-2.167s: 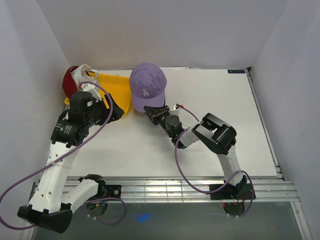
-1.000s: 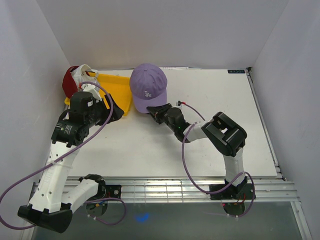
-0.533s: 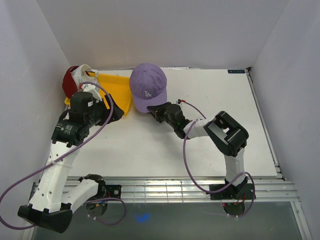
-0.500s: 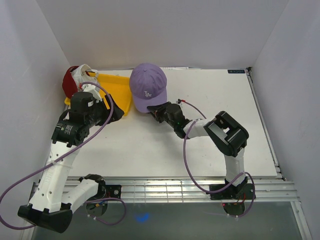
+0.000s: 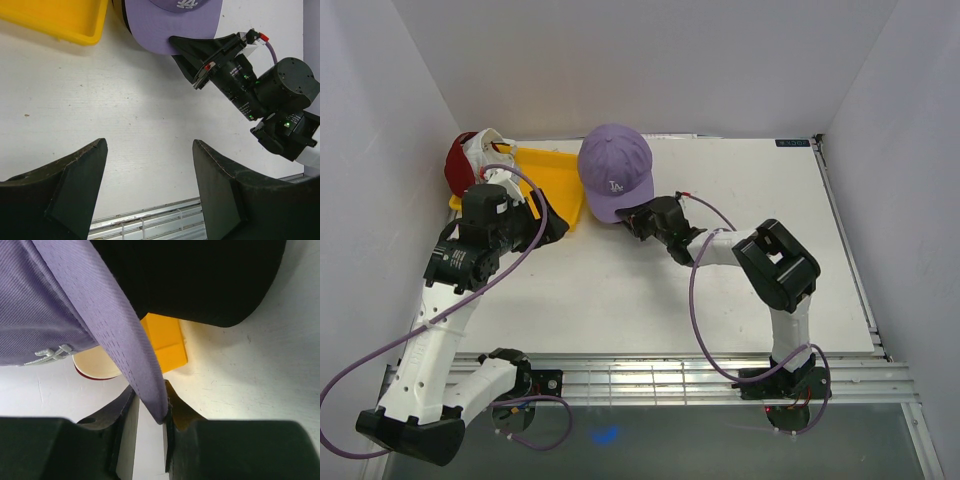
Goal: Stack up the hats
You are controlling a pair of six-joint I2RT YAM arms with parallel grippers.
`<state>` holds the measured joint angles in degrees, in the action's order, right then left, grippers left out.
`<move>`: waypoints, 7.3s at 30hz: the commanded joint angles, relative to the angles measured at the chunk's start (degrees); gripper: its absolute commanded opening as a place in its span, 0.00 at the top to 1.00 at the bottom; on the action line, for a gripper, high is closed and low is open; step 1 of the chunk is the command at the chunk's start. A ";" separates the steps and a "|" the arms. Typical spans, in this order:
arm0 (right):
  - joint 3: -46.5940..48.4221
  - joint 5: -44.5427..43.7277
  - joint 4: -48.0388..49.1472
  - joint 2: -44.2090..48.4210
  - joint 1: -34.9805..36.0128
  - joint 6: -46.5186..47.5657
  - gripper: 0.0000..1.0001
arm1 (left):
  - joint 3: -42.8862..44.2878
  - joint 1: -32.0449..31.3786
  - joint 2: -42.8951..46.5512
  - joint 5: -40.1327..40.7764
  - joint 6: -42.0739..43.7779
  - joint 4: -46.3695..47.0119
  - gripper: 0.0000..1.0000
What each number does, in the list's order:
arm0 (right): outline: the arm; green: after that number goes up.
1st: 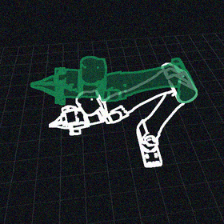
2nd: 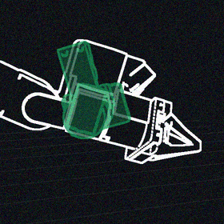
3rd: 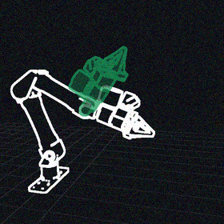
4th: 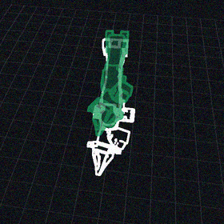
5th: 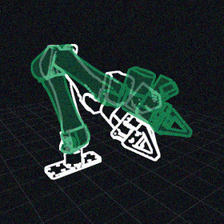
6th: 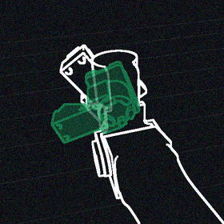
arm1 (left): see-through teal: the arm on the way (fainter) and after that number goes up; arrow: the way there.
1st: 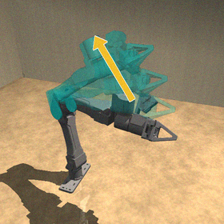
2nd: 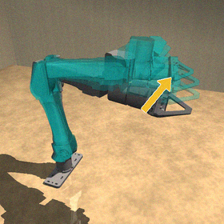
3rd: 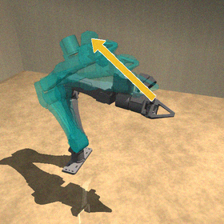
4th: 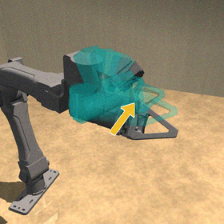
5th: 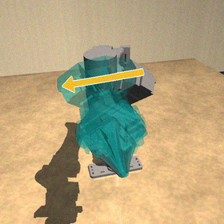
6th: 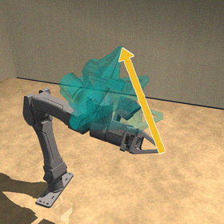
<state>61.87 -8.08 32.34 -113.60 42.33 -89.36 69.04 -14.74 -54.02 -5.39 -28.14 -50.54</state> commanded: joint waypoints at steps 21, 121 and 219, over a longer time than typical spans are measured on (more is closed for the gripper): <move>-5.52 -0.10 -25.13 4.25 -1.81 6.65 0.39 | -0.22 -0.11 -0.03 -1.82 -1.83 1.76 0.21; -17.15 18.71 -31.19 44.26 1.62 49.37 0.35 | 39.43 7.46 -47.15 27.89 4.42 -6.06 1.00; 65.31 -20.40 -45.17 -27.72 29.92 91.30 0.30 | 30.46 3.93 -8.30 9.52 -0.78 -11.68 0.28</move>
<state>124.40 -26.61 -15.88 -140.81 72.38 -0.43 100.01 -10.98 -63.83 5.04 -29.19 -62.94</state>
